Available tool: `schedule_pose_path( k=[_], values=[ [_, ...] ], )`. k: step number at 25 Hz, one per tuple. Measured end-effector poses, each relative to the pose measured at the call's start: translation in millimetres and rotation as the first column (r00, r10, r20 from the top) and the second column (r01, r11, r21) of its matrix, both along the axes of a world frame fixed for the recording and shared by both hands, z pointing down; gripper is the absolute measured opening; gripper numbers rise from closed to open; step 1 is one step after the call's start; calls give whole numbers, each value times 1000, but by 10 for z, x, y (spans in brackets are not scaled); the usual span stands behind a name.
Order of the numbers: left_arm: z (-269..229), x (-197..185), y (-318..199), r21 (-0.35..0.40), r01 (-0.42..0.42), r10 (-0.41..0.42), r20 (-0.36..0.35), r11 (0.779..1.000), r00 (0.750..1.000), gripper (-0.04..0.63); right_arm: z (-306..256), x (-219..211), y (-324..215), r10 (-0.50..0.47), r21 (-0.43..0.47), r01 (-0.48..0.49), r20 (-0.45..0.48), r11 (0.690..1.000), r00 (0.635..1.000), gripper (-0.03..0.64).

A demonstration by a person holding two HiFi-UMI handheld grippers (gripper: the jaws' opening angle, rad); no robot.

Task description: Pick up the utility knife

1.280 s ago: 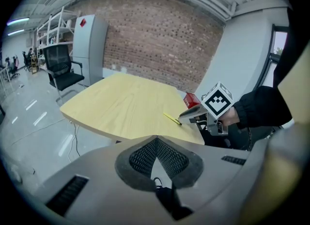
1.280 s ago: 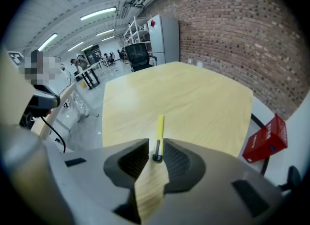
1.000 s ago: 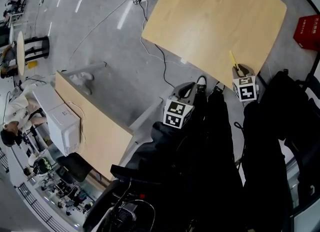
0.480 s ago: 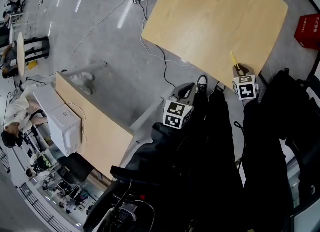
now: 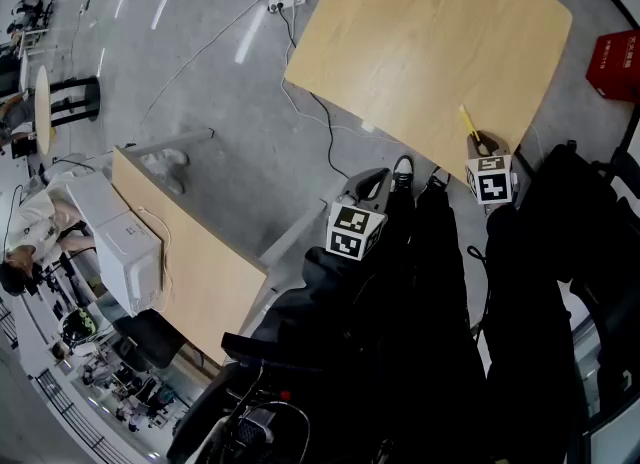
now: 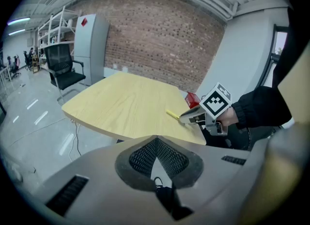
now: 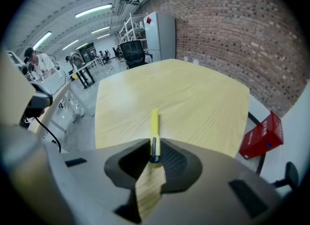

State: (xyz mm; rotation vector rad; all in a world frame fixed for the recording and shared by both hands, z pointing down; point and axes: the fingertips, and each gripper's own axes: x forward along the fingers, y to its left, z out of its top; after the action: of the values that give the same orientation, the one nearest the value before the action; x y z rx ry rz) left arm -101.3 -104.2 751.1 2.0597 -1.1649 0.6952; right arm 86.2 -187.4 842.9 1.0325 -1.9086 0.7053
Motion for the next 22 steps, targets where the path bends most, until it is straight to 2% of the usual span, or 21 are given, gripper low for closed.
schedule_pose_path(
  k=[5,11,17,22],
  values=[
    [-108,20,-82,34,-14,14,3,999,1000,0,-336,35,-78,34,85,-36,15,996,999,71],
    [-430,137,-231,97,-12,16,-41,995,999,0,-967,2,-86,77,215,-92,76,972,994,71],
    [-842,308,-433,197,-24,39,-70,980,997,0,-1672,3,-24,103,333,-142,133,932,986,71],
    [-1254,397,-617,293,-22,48,-83,956,995,0,-2282,39,31,112,445,-185,185,876,976,71]
  ],
)
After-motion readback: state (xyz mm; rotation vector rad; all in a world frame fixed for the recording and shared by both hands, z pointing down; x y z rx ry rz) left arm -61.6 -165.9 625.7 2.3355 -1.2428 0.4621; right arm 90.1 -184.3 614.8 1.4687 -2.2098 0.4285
